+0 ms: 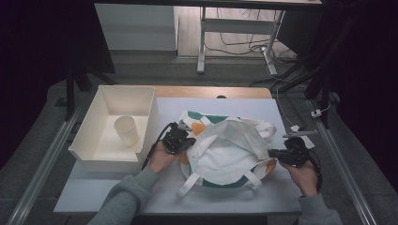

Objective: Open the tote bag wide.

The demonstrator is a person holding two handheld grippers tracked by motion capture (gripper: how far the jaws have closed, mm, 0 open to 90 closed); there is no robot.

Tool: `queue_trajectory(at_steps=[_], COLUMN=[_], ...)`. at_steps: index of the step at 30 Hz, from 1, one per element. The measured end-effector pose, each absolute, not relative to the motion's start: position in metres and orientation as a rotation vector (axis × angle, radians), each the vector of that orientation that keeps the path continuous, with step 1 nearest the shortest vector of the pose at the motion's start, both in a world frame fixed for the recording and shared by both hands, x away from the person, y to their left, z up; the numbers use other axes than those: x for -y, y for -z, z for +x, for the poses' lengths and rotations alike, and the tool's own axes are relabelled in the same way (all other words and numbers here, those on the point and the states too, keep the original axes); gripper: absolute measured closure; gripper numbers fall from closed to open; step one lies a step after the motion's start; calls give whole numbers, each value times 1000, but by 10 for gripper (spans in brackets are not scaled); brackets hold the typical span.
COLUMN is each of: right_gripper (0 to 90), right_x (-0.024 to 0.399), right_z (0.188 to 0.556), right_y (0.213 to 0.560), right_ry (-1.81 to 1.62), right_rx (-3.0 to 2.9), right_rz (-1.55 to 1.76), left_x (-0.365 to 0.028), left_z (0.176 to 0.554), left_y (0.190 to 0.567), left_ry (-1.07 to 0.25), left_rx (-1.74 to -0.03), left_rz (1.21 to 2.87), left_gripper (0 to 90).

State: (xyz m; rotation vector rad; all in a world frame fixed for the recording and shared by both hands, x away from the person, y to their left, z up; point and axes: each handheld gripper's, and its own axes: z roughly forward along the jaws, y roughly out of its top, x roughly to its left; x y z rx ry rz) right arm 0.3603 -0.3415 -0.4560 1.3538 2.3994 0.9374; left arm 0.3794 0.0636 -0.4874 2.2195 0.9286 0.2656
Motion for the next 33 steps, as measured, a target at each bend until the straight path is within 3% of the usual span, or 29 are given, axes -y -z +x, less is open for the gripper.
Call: queue_trajectory(at_steps=[23, 28, 33], right_gripper=[863, 667, 558], right_x=[347, 340, 329], right_z=[367, 361, 351], right_y=[479, 467, 447], right_ry=[-918, -969, -1098], right_rx=[-2402, -2372, -2310], right_rz=[1379, 1269, 1125], left_x=[-64, -62, -61], left_z=[383, 379, 374], left_y=[492, 486, 479], left_ry=[-247, -255, -248], left_rx=[-938, -915, -894], left_rz=[2208, 2170, 2143], left_gripper=[873, 742, 583])
